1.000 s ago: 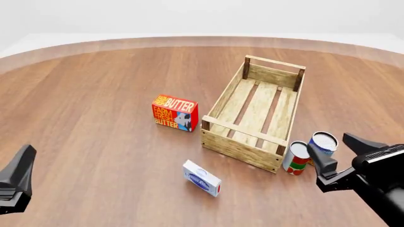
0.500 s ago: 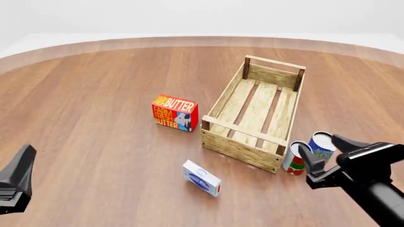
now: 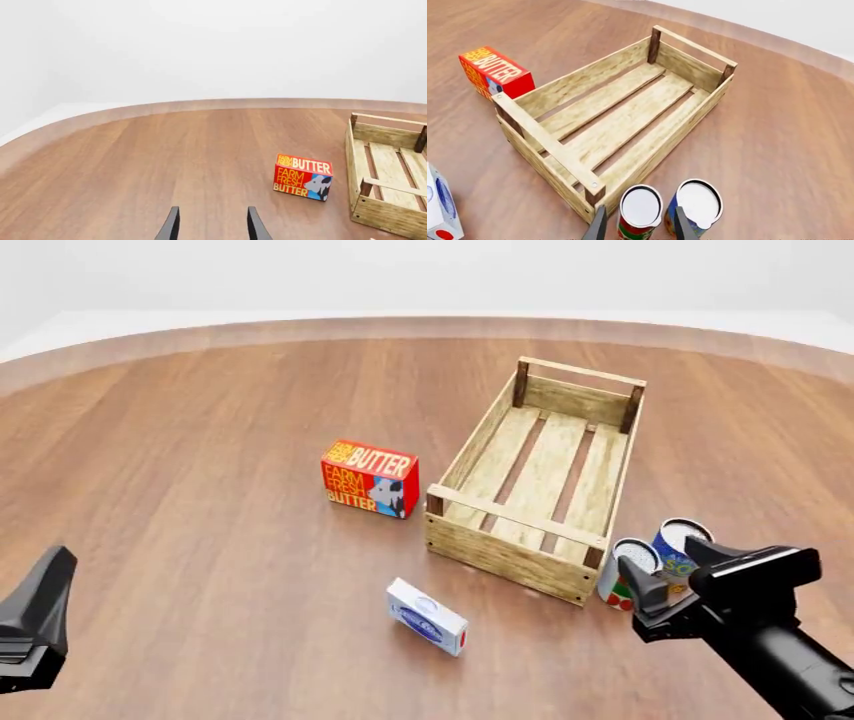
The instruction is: Pick up the tomato sauce, and put it in the wooden tray.
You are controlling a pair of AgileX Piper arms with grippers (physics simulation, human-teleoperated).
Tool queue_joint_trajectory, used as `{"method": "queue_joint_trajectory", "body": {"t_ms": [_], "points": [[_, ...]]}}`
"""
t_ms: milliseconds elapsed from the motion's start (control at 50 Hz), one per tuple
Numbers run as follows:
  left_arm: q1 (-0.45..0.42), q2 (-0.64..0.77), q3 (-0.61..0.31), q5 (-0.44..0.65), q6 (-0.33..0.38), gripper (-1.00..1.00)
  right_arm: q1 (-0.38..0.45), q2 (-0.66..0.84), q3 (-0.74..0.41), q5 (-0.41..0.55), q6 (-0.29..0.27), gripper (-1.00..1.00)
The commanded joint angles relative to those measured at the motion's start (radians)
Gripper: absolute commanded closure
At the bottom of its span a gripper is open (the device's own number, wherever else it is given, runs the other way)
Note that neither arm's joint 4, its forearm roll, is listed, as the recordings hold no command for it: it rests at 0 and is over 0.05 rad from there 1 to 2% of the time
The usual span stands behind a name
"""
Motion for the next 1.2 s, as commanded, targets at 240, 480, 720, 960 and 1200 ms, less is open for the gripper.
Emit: {"method": "queue_joint_trajectory", "body": {"t_ms": [240, 480, 720, 960, 1200], "points": [[0.0, 0.0, 0.0, 0.0, 0.0, -1.0, -0.002, 0.111, -0.009, -0.062, -0.006, -1.0], [0.0, 0.0, 0.0, 0.0, 0.0, -1.0, -0.005, 0.177, -0.023, -0.09, -0.01, -1.0], [0.0, 0.0, 0.0, 0.0, 0.0, -1.0, 0.001, 0.244, -0.039, -0.115, -0.003, -1.0], [0.0, 0.0, 0.0, 0.0, 0.0, -1.0, 0.002, 0.278, -0.049, -0.128, 0.001, -1.0], [0.0, 0.0, 0.0, 0.0, 0.0, -1.0, 0.0, 0.335, -0.059, -0.158, 0.006, -1.0]]}}
